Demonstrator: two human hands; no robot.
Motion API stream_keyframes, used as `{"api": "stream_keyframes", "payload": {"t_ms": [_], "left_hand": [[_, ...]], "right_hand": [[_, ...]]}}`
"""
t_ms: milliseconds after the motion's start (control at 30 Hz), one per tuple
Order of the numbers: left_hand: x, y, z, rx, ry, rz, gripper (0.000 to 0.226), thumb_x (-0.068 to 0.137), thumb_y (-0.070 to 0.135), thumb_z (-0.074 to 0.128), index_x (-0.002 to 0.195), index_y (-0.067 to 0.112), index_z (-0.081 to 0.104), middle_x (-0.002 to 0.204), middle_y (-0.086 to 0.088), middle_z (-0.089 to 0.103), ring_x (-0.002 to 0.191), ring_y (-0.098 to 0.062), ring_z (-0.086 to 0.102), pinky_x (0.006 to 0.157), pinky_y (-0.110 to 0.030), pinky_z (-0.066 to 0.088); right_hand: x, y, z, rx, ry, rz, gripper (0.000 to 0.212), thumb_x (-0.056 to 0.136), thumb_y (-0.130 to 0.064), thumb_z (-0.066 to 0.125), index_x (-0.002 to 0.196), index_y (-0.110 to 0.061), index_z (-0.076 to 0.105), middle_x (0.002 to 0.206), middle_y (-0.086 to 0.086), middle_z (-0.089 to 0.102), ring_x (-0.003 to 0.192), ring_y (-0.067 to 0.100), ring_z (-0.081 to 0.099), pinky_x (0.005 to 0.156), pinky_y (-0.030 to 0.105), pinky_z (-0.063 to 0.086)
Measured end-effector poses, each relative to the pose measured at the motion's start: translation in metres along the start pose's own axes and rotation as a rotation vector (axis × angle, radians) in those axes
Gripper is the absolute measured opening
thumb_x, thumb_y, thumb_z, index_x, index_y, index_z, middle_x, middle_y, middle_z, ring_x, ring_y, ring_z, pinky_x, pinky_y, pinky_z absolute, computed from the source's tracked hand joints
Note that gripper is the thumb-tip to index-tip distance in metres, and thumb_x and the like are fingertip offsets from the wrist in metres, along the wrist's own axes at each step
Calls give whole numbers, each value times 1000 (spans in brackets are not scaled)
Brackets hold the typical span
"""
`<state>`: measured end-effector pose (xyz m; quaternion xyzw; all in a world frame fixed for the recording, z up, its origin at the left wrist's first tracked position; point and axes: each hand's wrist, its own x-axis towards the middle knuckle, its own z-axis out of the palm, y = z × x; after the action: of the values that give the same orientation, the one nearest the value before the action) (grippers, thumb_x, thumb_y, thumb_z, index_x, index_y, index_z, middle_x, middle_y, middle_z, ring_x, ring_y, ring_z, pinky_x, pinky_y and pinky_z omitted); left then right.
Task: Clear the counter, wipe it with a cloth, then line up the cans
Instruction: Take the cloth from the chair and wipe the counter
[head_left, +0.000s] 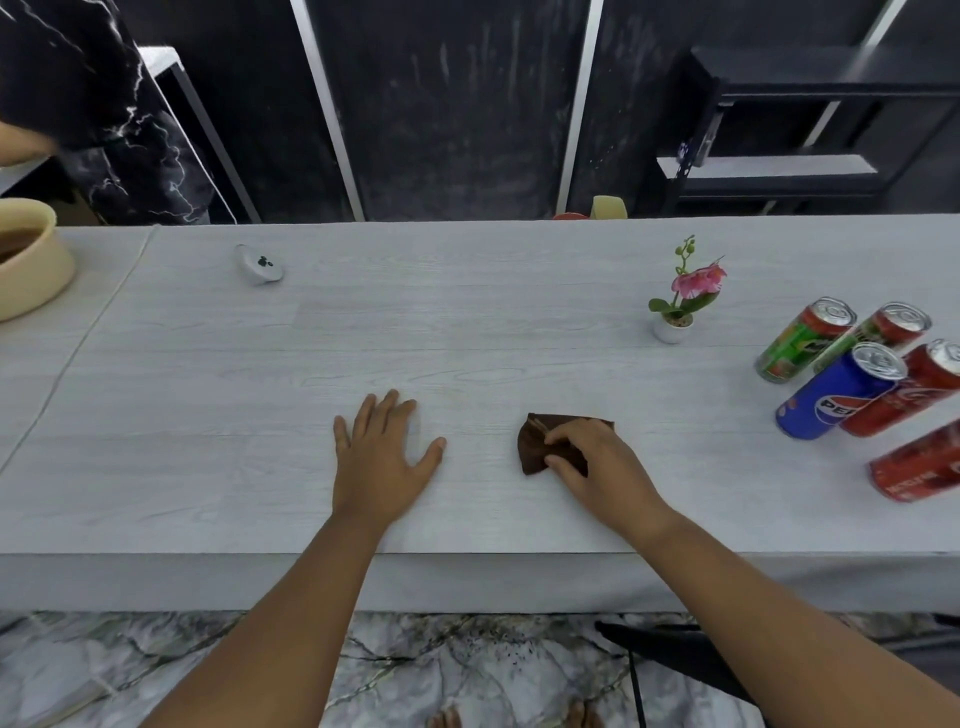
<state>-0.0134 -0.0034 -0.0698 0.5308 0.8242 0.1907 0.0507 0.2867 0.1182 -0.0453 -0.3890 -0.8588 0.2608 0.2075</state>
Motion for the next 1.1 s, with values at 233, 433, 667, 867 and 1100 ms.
{"api": "stream_keyframes", "payload": {"t_ms": [233,433,667,867,1100], "left_hand": [[-8,-2,0,9,-5,7,80,99,78,39,162,29,43,176,4,30,167,-20,12,134,-58,4],[-9,-1,1,-1,5,2,76,100,74,47,160,28,46,175,4,33,166,-20,14,134,-57,4],[-5,-2,2,-15,25,-9,70,100,72,50,155,29,51,171,5,40,165,-20,20,133,-58,8],[-3,-1,2,-29,40,-6,66,99,70,54,151,30,53,168,5,43,163,-21,22,132,-60,9],[-3,-1,3,-30,50,1,63,100,66,57,150,28,56,166,3,45,162,-24,26,133,-57,5]], "right_hand": [[-54,-8,0,1,-74,-100,38,94,-27,82,131,-25,72,124,-12,70,117,5,57,100,20,48],[-42,-18,-12,5,-100,69,32,96,-30,79,126,-36,72,111,-10,68,103,4,61,90,22,50],[7,-18,-42,249,-275,295,13,91,-31,82,93,-44,77,92,-19,75,86,-2,68,71,12,46],[18,-7,-42,109,-162,216,12,91,-29,83,95,-37,74,95,-8,63,88,10,63,79,24,53],[2,0,-35,67,-166,78,24,105,-18,65,120,-30,78,105,-18,67,105,2,55,91,20,42]]}}
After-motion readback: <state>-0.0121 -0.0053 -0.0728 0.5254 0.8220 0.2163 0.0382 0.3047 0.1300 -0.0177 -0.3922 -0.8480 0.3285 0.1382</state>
